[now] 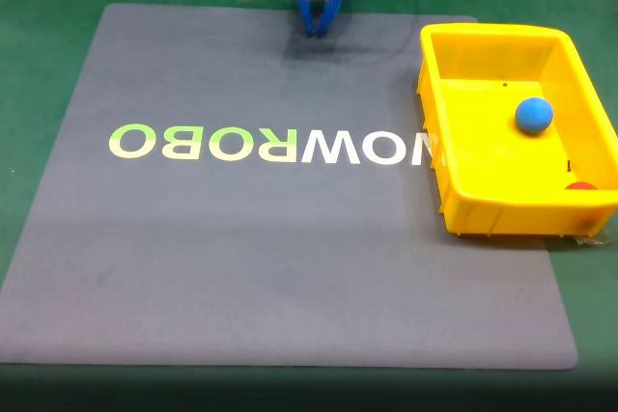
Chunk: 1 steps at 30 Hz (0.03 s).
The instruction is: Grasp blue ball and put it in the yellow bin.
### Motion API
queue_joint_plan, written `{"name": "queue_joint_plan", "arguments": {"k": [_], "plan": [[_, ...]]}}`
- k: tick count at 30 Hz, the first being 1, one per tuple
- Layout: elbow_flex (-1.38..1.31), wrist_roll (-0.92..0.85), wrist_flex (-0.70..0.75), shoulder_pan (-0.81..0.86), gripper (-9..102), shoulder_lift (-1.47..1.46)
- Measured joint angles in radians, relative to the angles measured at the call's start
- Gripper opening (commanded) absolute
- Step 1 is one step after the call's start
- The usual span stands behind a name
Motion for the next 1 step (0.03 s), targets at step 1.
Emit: {"name": "queue_joint_plan", "arguments": {"k": [1], "plan": [[0.0,0.0,0.0,0.0,0,0.0]]}}
